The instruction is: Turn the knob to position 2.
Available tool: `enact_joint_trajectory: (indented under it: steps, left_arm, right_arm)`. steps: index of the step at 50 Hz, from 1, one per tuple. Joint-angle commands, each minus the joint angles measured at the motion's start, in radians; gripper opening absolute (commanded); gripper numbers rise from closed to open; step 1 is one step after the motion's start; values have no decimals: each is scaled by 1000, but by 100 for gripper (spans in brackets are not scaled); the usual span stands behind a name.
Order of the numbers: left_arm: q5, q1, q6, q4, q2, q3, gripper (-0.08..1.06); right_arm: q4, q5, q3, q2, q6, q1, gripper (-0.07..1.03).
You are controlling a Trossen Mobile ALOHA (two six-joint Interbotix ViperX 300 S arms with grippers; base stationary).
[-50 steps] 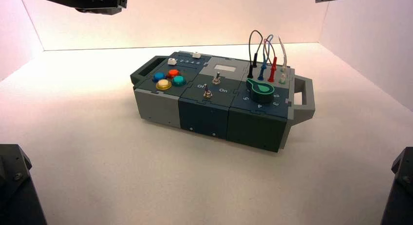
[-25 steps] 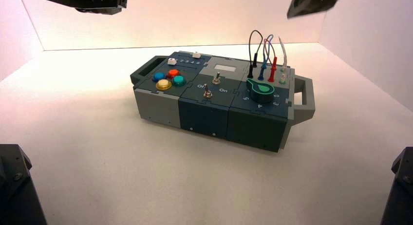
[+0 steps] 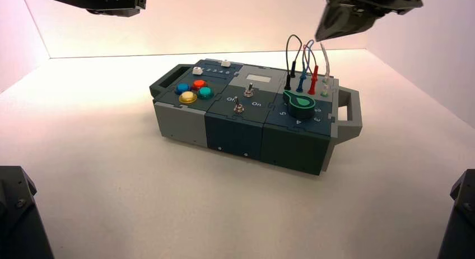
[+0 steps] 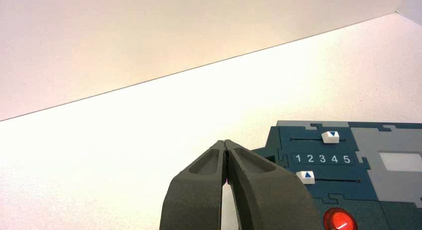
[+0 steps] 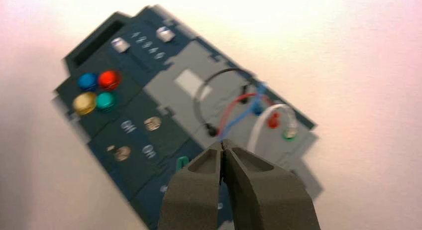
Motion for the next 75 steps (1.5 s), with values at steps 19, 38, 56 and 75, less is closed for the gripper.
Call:
enact_joint_trajectory:
  steps: [19, 38, 56, 75]
  left_arm:
    - [-11, 2, -2, 0, -8, -14, -3]
    - [-11, 2, -3, -3, -6, -12, -3]
    - [-11, 2, -5, -3, -6, -12, -3]
    - [-11, 2, -5, -3, -9, -12, -3]
  right_arm:
    - [48, 72, 29, -71, 11, 89, -2]
    - [49, 126, 43, -66, 11, 91, -2]
    - [51, 112, 3, 18, 3, 92, -2]
    - [63, 52, -51, 152, 9, 181, -2]
